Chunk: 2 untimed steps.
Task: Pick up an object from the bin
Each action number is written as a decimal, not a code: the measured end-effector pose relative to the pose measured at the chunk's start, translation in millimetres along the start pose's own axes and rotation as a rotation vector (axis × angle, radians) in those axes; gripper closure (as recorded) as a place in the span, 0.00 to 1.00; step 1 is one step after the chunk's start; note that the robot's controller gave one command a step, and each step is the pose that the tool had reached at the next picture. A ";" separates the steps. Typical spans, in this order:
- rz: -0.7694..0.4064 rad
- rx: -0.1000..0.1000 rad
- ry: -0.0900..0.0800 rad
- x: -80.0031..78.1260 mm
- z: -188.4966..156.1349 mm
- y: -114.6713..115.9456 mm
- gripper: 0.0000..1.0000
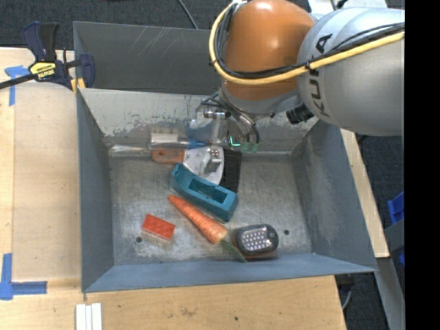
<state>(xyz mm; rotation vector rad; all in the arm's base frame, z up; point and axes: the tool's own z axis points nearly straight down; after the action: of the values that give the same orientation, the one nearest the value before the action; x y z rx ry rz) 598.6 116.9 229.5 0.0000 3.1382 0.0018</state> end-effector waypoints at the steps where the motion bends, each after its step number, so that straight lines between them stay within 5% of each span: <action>1: 0.031 0.001 0.003 17.0 -15.3 -12.4 0.00; 2: 0.081 0.001 0.000 18.2 -22.1 -14.0 0.00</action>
Offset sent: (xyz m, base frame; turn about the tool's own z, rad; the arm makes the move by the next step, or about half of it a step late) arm -0.0141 -0.0099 0.0233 0.1061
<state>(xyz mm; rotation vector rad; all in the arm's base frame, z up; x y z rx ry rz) 580.4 102.9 251.5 0.1266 3.1353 0.0011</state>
